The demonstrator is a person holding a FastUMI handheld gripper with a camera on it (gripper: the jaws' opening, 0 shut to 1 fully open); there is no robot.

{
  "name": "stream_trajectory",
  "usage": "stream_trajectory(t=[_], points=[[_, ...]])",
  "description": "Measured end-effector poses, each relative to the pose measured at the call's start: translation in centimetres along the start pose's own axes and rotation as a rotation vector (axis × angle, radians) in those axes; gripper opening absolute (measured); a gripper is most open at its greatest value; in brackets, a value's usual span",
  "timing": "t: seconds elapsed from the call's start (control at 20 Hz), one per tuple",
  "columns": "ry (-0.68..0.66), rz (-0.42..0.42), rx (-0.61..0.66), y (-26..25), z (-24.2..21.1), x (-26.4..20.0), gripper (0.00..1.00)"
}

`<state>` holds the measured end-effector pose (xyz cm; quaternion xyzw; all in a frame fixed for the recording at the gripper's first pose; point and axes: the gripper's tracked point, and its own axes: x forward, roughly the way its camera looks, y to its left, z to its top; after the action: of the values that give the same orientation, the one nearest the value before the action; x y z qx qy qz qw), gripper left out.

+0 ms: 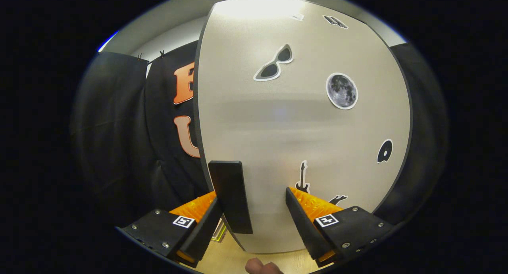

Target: Open the shoe cabinet door, grab the shoes and put them into the shoe cabinet, then close the shoe cabinet door.

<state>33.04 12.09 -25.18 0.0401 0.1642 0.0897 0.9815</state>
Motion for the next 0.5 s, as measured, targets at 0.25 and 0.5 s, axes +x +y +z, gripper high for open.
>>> stream_trajectory(t=[0.25,0.5], points=[[-0.009,-0.021,-0.006,-0.10,0.00,0.38,0.96],[-0.008,-0.041,-0.010,-0.28,-0.08,0.53,0.96]])
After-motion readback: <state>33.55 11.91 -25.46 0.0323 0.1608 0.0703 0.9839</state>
